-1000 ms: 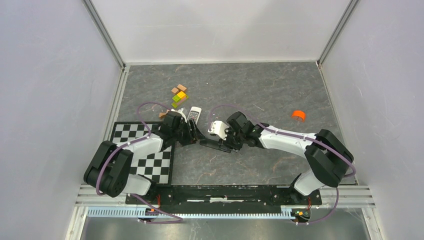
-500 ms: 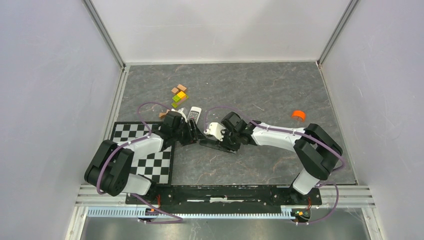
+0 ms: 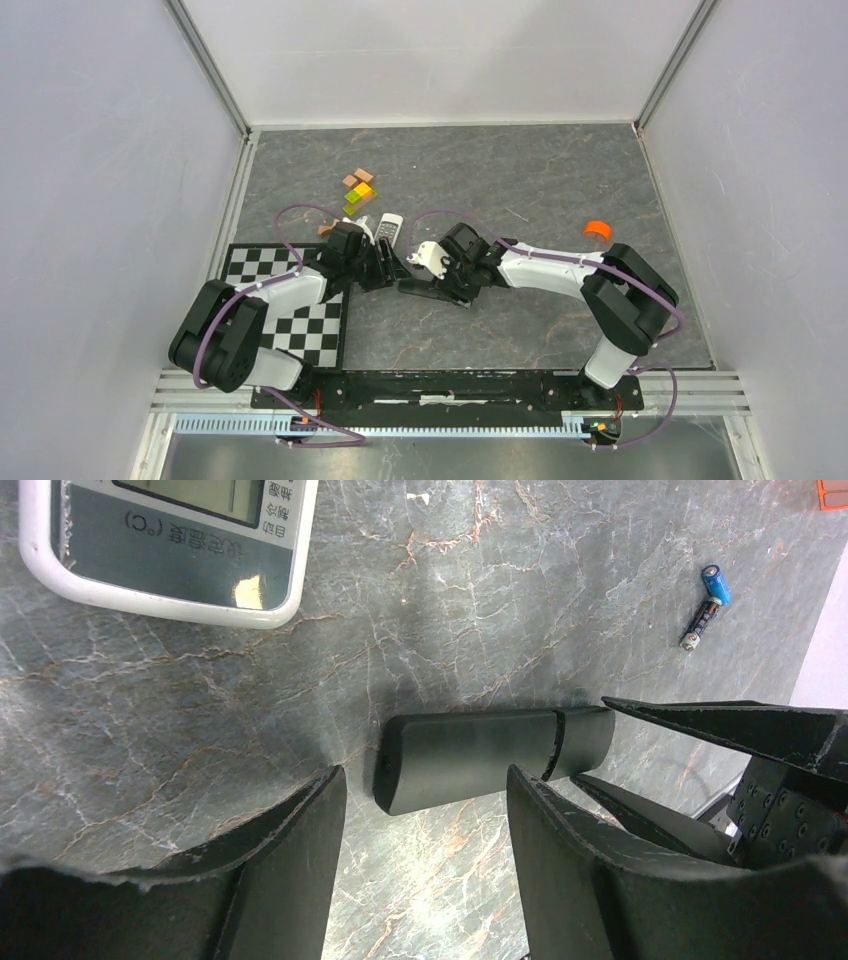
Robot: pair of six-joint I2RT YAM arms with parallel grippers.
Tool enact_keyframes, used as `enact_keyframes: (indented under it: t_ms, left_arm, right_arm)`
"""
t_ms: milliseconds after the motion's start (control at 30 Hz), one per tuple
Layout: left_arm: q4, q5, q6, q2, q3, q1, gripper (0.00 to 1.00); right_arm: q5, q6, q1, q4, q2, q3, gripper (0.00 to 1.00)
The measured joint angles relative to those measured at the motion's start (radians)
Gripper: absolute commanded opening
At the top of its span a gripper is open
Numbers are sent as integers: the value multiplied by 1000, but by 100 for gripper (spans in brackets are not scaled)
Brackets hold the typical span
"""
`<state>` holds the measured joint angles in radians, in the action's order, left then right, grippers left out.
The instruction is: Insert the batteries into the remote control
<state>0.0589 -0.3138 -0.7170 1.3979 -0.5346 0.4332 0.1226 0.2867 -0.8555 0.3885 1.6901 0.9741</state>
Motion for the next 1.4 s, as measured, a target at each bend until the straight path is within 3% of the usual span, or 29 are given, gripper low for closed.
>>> enact_keyframes:
  t_ms: [233, 533, 633, 767, 867, 1100, 1233, 1400]
  left_arm:
    - [0, 0, 0, 0, 0, 0, 67]
    - [0, 1, 0, 0, 0, 0, 68]
    - [0, 1, 0, 0, 0, 0, 68]
    - [3, 1, 0, 0, 0, 0, 68]
    - [9, 0, 0, 0, 2, 0, 64]
    - [27, -1, 0, 2, 6, 0, 61]
    - [27, -1, 0, 16, 6, 0, 57]
    - [43, -5, 0, 37, 6, 0, 54]
  right_arm:
    - [-4, -6, 0, 6, 0, 0, 73]
    - [39, -76, 40, -33, -87, -19, 81]
    - [50, -167, 93, -97, -175, -79, 76]
    - [11, -343, 145, -174, -269, -181, 57]
    - [-29, -516, 144, -227, -296, -265, 50]
    - [-70, -776, 120, -324, -297, -380, 49]
    - [-100, -866, 100, -380, -297, -386, 56]
    - [-159, -937, 73, -420, -290, -390, 54]
